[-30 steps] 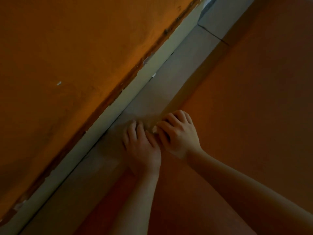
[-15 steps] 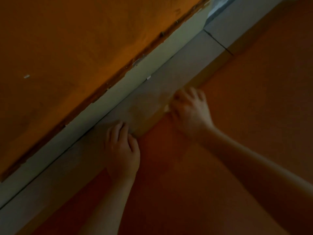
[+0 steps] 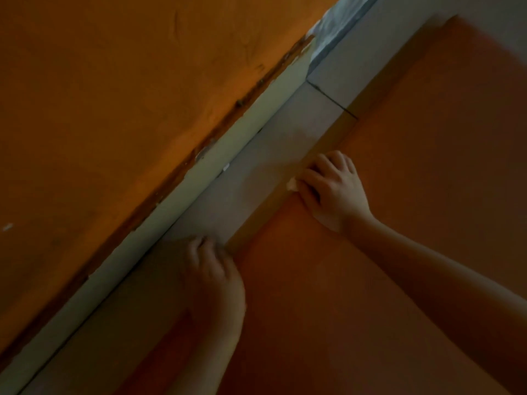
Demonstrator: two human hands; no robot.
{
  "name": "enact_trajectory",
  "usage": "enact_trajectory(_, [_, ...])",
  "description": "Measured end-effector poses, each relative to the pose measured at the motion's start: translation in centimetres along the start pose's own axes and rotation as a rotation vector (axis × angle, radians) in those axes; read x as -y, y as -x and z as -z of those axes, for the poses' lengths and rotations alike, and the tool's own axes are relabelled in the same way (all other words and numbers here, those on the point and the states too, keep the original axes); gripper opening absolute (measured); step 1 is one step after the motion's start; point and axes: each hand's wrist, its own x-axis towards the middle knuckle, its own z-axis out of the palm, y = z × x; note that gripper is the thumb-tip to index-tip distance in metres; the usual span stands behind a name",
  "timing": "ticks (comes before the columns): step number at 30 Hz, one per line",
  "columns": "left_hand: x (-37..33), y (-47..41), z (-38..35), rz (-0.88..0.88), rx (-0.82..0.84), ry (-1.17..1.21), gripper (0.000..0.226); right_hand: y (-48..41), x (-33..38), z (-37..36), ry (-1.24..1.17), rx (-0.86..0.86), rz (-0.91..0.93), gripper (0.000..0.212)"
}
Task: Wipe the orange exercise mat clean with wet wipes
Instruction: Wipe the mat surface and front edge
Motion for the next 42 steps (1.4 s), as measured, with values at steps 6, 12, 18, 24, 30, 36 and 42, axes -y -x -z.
enact_trajectory(6, [-10.8,-3.0,-4.8,0.010,-0.094,0.077,0.048,0.0,-0.2,0.1,-0.008,0.014,-0.028,0.024])
enact_trajectory(12, [-10.9,-2.7,-5.7,0.003,-0.137,-0.005,0.047,-0.1,-0.1,0.4,-0.037,0.025,-0.041,0.029])
enact_trajectory(18, [-11.1,-2.7,-5.7,0.004,-0.129,-0.034,0.048,-0.2,-0.1,0.5,-0.062,0.086,-0.030,0.029])
enact_trajectory(24, [-11.2,-2.4,-5.9,0.015,-0.162,-0.061,0.048,-0.4,-0.4,0.8,-0.058,0.147,0.000,0.032])
enact_trajectory(30, [-11.3,-2.3,-5.9,0.005,-0.202,-0.037,0.049,-4.2,-5.9,2.8,0.041,0.229,0.112,0.026])
enact_trajectory(36, [-11.3,-2.4,-6.1,0.021,-0.187,-0.034,0.051,-8.0,-15.7,5.3,0.148,0.191,-0.053,0.039])
enact_trajectory(42, [-11.4,-2.4,-5.8,0.040,-0.152,-0.052,0.053,-7.2,-14.7,3.3,0.087,-0.008,-0.171,0.019])
